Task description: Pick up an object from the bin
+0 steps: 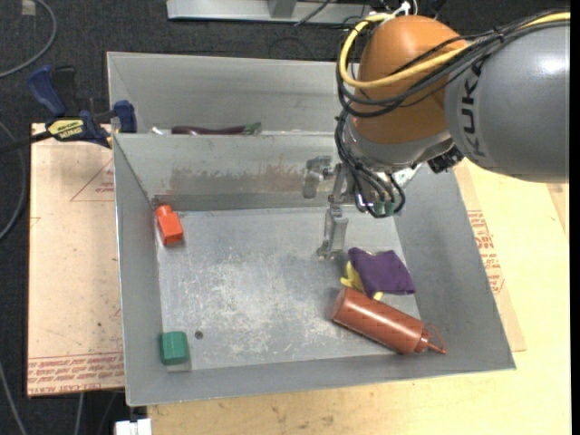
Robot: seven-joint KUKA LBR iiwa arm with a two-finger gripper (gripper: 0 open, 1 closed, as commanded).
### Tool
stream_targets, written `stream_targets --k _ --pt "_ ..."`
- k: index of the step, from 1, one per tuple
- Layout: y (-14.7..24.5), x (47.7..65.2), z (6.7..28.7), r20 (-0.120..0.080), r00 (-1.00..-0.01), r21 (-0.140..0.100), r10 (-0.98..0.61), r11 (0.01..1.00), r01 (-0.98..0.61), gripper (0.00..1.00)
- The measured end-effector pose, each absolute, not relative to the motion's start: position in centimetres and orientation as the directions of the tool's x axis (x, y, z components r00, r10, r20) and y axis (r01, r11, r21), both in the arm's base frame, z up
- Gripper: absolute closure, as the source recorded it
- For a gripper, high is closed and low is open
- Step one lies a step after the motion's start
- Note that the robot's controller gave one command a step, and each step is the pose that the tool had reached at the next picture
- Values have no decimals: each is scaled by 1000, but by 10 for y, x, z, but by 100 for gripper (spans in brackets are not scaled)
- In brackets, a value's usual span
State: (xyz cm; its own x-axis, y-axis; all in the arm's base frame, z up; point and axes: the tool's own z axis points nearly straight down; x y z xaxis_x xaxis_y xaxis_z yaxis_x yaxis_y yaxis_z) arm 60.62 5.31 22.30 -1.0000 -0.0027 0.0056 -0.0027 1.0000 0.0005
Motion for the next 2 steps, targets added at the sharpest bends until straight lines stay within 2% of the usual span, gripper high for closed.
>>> stream_targets --k 1,2 --pt "53 607 228 -1 -1000 1 -2 1000 -2 0" --pt "40 597 218 -6 -996 3 -86 996 -86 0"
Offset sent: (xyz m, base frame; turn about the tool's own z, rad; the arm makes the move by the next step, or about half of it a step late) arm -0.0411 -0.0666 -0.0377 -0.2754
